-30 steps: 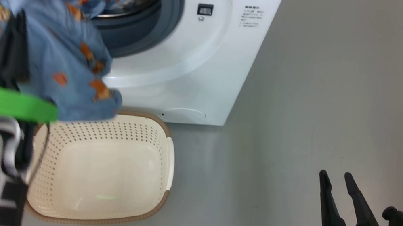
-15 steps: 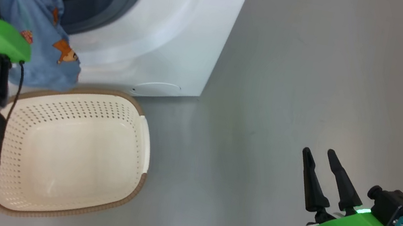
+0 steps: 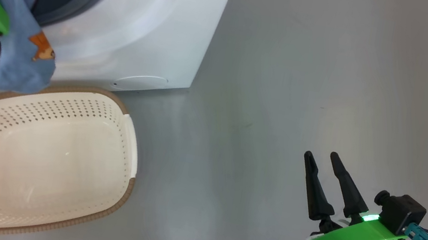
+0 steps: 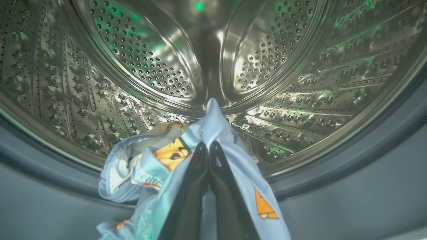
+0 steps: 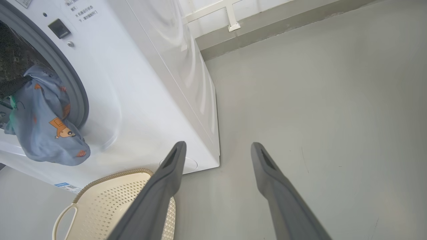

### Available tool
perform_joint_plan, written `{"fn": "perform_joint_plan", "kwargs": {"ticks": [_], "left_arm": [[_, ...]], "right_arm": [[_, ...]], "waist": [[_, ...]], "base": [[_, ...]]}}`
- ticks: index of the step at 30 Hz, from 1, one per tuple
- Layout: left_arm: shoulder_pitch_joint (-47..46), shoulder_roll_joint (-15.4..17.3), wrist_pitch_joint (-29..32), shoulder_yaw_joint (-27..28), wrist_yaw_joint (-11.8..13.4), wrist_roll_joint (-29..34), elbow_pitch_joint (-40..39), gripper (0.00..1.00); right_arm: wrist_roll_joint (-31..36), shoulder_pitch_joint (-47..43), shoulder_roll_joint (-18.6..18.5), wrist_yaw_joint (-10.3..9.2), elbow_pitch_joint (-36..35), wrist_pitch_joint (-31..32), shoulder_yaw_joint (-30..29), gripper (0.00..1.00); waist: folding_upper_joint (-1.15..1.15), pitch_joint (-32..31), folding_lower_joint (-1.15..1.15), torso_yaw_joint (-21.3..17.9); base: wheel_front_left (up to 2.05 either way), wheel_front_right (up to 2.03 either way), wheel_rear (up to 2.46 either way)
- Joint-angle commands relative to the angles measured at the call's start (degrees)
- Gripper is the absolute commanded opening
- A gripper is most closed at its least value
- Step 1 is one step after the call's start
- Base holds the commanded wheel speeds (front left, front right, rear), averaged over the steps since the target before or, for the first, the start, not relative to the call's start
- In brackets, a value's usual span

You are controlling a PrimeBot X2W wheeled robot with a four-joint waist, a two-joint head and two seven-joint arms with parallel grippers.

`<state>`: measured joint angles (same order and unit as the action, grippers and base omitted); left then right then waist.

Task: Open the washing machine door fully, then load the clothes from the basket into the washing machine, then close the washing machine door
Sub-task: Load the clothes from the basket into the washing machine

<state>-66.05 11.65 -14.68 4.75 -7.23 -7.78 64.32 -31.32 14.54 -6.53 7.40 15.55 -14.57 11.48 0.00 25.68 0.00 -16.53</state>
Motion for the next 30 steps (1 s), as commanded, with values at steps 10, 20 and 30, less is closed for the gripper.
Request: {"fn": "perform_joint_plan", "kwargs": {"ticks": [10,20,30], "left_arm": [[-3.8,4.2,-0.3,0.8,1.7,1.6,-13.1,0.0],[0.5,3.4,-0.3,2.8,2.0,2.4,-19.0,1.0],[1.2,3.1,-0.3,3.6,1.4,2.2,-16.0,1.0]], "right_arm": [[-0.7,1.5,0.7,0.09,-1.2,-0.4,1.6,1.0],[-0.6,2.1,0.9,0.09,-1.4,-0.4,1.5,1.0],[-0.6,2.2,0.8,0.09,-1.4,-0.4,1.2,1.0]], "waist": [[0.0,2.0,0.0,-1.8],[0.0,2.6,0.0,-1.8],[0.0,2.8,0.0,-1.1]], "base": [[0.0,0.0,0.0],[0.0,0.0,0.0],[0.0,0.0,0.0]]}}
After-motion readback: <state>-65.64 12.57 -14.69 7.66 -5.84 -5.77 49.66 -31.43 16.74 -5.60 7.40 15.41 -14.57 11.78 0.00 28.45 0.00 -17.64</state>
